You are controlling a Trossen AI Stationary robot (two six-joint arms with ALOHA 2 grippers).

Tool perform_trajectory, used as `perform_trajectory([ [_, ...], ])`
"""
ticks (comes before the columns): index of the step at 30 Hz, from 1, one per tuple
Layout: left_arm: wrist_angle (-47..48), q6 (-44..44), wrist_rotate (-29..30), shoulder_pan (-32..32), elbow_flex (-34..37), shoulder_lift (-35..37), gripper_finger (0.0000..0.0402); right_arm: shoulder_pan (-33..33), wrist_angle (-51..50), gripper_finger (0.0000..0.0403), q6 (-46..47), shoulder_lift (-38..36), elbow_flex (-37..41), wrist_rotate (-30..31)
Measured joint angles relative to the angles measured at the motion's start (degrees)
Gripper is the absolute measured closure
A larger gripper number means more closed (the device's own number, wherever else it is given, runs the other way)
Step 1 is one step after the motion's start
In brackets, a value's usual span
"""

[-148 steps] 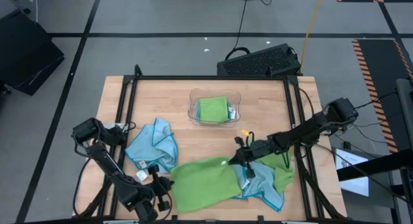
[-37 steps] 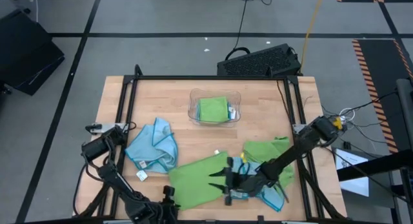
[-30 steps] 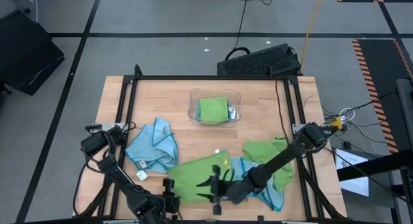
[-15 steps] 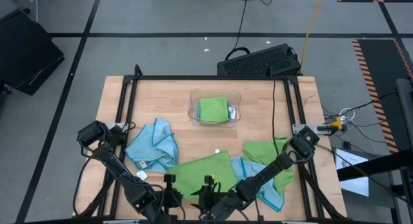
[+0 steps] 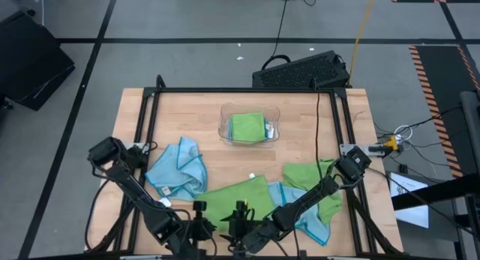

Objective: Fold microfiber towels
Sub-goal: Fold the left green microfiber cloth

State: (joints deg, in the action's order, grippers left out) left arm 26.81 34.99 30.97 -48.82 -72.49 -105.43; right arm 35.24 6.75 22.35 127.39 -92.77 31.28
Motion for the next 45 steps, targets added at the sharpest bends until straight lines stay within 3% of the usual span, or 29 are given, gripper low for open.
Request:
perform_trajectory([
  [15, -1.9, -1.5, -0.8, 3.7, 0.0, 1.7, 0.0389, -1.2, -0.5, 0.0208, 0.6, 0.8, 0.0, -0.2],
  [20, -3.6, -2.6, -2.3, 4.0, 0.0, 1.7, 0.0391, -1.7, -0.1, 0.0262, 1.0, 1.1, 0.1, 0.3],
  [26, -3.3, -3.2, -2.4, 3.7, 0.0, 1.7, 0.0386, -1.7, -0.2, 0.0359, -0.1, 1.2, 0.1, 0.2],
  [30, -3.4, -5.7, 0.7, 2.8, 0.0, 1.7, 0.0349, -1.4, -1.7, 0.0397, -0.6, 1.2, 0.1, 0.2],
  [35, -2.2, -6.1, 6.4, -0.1, 0.0, 1.7, 0.0272, -1.4, -4.5, 0.0395, 0.4, 1.0, 0.1, 0.2],
  [40, 4.4, 0.3, 14.3, -4.5, 0.3, 1.5, 0.0190, -1.4, -5.5, 0.0399, 0.8, 0.9, 0.1, 0.0],
  [45, 9.1, 3.7, 17.8, -8.5, 6.2, 1.5, 0.0143, -1.4, -5.4, 0.0399, 1.0, 0.9, 0.1, 0.0],
])
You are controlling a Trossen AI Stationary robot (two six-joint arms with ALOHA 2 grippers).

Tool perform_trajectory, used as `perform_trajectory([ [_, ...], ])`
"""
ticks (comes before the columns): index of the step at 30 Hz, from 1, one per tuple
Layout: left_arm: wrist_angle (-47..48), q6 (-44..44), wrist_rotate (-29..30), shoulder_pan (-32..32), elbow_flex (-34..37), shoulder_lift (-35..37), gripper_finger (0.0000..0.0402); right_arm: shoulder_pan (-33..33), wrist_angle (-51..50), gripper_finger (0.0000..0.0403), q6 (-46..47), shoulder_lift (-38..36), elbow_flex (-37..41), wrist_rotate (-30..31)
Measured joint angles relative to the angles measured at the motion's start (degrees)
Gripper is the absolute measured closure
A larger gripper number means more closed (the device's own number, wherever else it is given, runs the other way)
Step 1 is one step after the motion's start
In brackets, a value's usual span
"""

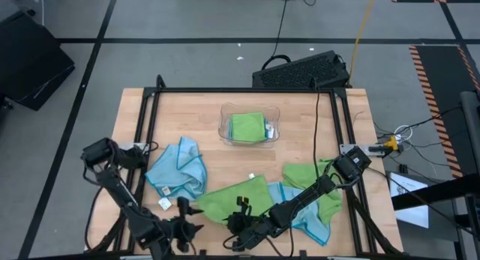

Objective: Fold microfiber towels
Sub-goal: Fold the left green microfiber cloth

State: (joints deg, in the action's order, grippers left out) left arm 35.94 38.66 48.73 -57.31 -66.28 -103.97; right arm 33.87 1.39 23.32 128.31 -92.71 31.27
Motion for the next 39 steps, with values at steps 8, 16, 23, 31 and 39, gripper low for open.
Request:
perform_trajectory([
  [8, -3.3, -7.3, 5.3, -0.2, 11.3, -0.1, 0.0146, 0.0, 0.0, 0.0399, -0.1, 0.0, 0.0, 0.0],
  [16, -9.6, -15.9, 5.6, 2.2, 15.1, -0.1, 0.0149, 0.0, 0.0, 0.0399, -0.2, 0.0, 0.0, -0.1],
  [23, -13.3, -19.5, 3.6, 4.8, 17.2, -0.1, 0.0159, 0.0, 0.0, 0.0399, -0.2, 0.0, 0.0, -0.1],
  [31, -13.6, -20.3, 2.3, 4.9, 17.2, -0.1, 0.0296, 0.0, 0.0, 0.0399, -0.4, 0.0, 0.0, -0.1],
  [39, -13.3, -15.5, 1.7, 2.6, 16.7, 4.4, 0.0392, -0.1, -4.1, 0.0399, -1.9, -3.5, 0.0, 0.2],
])
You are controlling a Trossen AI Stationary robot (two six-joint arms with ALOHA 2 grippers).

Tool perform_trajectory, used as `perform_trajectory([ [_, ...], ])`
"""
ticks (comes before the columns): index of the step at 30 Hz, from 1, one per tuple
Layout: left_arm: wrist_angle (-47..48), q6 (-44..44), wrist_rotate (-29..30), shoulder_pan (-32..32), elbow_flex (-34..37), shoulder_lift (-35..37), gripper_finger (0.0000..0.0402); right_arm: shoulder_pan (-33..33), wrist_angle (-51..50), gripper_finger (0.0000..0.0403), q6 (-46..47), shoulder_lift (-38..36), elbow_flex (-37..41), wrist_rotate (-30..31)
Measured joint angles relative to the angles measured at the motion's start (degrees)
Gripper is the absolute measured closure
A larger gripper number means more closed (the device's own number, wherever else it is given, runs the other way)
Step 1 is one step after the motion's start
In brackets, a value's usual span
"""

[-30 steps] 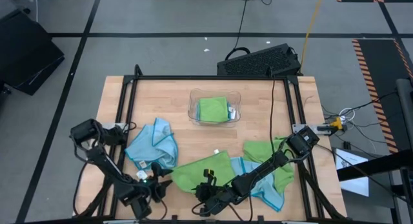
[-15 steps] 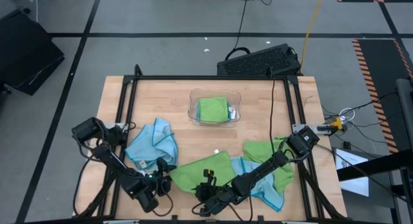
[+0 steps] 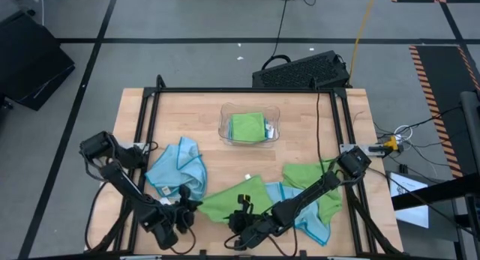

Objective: Fold microfiber towels
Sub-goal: Fold the left green microfiber cloth

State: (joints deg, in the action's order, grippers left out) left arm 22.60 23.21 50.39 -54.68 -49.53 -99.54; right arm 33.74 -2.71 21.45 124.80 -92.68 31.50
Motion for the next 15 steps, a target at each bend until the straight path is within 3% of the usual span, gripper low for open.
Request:
perform_trajectory([
  [6, 3.1, -0.6, 3.1, -0.3, -1.4, 11.4, 0.0396, -1.3, -1.8, 0.0399, -6.9, -6.0, 0.0, 2.8],
  [15, 9.1, -3.3, 12.7, 1.2, -1.7, 31.1, 0.0398, -6.9, -11.7, 0.0399, -14.2, -18.3, 0.0, 3.1],
])
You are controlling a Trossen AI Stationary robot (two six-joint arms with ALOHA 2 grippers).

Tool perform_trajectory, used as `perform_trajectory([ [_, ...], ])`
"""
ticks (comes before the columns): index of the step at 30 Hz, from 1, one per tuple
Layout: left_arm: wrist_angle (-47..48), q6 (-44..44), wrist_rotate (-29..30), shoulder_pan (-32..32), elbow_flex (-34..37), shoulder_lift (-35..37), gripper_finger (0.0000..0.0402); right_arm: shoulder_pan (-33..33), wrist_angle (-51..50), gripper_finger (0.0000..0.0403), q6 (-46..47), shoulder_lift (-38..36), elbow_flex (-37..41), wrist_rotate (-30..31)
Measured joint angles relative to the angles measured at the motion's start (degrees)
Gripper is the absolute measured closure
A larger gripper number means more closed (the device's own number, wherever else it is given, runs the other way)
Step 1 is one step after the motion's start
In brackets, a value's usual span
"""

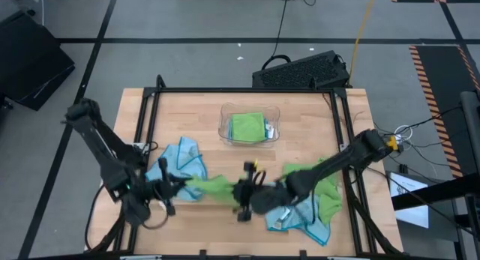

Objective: Fold microfiber towels
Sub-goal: Fold the left green microfiber cloth

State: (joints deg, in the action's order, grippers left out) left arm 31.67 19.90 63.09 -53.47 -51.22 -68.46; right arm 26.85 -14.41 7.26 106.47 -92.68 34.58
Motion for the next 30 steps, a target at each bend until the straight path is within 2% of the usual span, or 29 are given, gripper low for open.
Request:
perform_trajectory([
  [6, 0.8, -5.8, 0.9, 4.7, 0.0, 9.6, 0.0398, -6.4, -7.0, 0.0399, -1.7, -8.2, 0.0, -0.6],
  [10, 0.0, -7.6, -0.1, 7.9, 0.0, 14.3, 0.0398, -11.1, -7.5, 0.0399, -2.4, -12.1, 0.2, -7.4],
  [14, -0.5, -5.8, -5.5, 8.5, 0.0, 15.5, 0.0399, -13.0, -4.0, 0.0399, -1.2, -13.8, 4.0, -15.0],
  [18, -0.5, -1.8, -11.7, 8.4, 0.5, 13.0, 0.0397, -11.4, 0.4, 0.0399, 1.5, -14.2, 10.9, -16.9],
  [24, -2.1, 7.8, -21.8, 8.4, 1.3, 3.5, 0.0399, -6.9, 11.3, 0.0399, 8.2, -14.5, 22.3, -19.4],
  [30, -15.0, 7.4, -30.8, 7.5, 1.4, -6.9, 0.0395, -1.8, 28.5, 0.0399, 12.7, -14.5, 33.6, -22.9],
])
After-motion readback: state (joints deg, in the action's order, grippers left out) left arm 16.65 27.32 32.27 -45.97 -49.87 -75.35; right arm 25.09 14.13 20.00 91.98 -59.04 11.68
